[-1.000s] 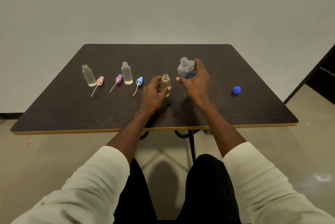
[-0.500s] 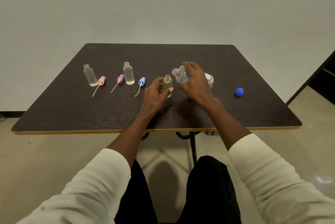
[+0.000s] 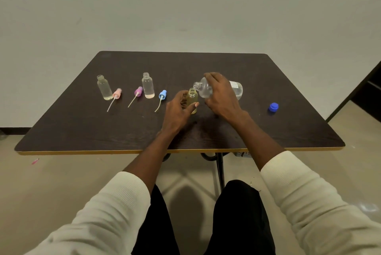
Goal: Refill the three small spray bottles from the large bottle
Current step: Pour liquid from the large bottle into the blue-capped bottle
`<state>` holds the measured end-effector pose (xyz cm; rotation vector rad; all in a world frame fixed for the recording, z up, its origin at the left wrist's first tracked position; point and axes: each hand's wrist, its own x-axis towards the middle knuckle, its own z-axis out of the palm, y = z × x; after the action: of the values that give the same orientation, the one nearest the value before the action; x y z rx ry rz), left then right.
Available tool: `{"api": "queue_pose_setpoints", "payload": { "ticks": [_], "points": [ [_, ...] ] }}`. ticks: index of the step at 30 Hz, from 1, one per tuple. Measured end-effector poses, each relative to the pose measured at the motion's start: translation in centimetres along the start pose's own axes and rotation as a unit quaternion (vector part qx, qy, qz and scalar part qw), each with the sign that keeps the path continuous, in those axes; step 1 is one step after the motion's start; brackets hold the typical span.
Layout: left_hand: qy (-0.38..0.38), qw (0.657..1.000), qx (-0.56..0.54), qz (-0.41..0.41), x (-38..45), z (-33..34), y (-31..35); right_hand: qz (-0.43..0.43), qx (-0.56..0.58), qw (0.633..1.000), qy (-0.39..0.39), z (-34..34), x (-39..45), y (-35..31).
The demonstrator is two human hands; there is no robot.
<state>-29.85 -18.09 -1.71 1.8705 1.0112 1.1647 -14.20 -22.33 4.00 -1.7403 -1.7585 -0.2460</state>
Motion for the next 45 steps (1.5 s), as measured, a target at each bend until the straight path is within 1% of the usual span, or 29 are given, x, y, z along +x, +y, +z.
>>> {"api": "queue_pose_setpoints", "payload": {
  "ticks": [10, 21, 45],
  "points": [
    [0.003, 1.000, 0.008, 0.006, -0.2, -0.1, 0.2, -0.023, -0.038, 0.999, 0.002, -0.4, 0.1, -0.1],
    [0.019, 1.000, 0.021, 0.014, -0.4, -0.1, 0.5, -0.038, -0.044, 0.998, -0.006, -0.6, 0.2, -0.3],
    [0.041, 0.998, 0.040, 0.029, -0.5, -0.3, 0.6, -0.067, -0.067, 0.996, 0.006, -1.1, 0.1, -0.2]
  ]
}}
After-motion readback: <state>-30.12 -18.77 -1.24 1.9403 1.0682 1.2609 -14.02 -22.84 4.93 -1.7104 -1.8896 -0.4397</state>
